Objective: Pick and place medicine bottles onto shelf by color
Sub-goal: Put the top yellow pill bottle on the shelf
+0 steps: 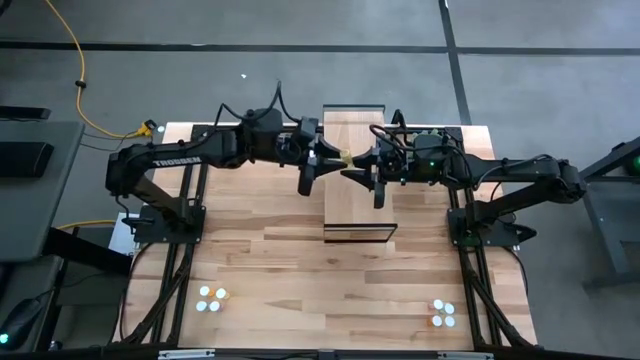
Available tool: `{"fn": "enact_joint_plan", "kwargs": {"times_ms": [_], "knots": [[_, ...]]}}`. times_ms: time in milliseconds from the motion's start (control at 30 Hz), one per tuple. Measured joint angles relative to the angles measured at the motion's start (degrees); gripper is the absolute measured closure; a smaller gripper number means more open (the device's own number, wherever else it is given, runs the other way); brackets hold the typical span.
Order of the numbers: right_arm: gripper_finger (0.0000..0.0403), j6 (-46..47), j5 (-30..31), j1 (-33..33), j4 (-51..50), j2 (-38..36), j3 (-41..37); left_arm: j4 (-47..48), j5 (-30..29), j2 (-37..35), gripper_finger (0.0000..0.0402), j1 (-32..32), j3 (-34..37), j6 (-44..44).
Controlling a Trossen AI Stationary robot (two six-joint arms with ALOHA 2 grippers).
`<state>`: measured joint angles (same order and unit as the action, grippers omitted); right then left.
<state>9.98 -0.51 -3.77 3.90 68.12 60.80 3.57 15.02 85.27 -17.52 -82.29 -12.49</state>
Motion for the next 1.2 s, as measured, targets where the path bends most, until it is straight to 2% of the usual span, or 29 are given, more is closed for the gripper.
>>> {"fn": "enact_joint_plan", "kwargs": {"times_ms": [200, 433, 633, 833, 933, 1200], "knots": [[0.0299, 0.0, 0.0, -0.1, -1.3, 0.0, 0.0, 1.0, 3.2, -0.7, 0.0212, -1.7, -0.1, 0.8], [0.0299, -1.3, -0.1, -0.7, -7.9, -2.3, 0.0, 8.7, 3.1, -5.0, 0.0187, -3.0, -0.1, 5.1], [0.0299, -3.9, -0.2, -0.7, -26.9, 0.3, 6.4, 17.7, 2.4, -6.9, 0.0183, -2.7, -0.6, 5.7], [0.0299, -7.9, -0.2, -0.7, -41.9, 7.2, 14.3, 21.3, -6.8, -5.2, 0.0183, 0.6, -0.5, 11.2], [0.0299, -9.0, -0.2, -0.7, -46.7, 10.3, 17.0, 21.1, -8.2, -4.4, 0.0183, 1.8, -0.5, 13.7], [0.0299, -10.5, -0.4, -0.7, -46.7, 13.7, 20.1, 23.5, -10.2, -1.5, 0.0183, 3.5, 0.0, 17.0]]}}
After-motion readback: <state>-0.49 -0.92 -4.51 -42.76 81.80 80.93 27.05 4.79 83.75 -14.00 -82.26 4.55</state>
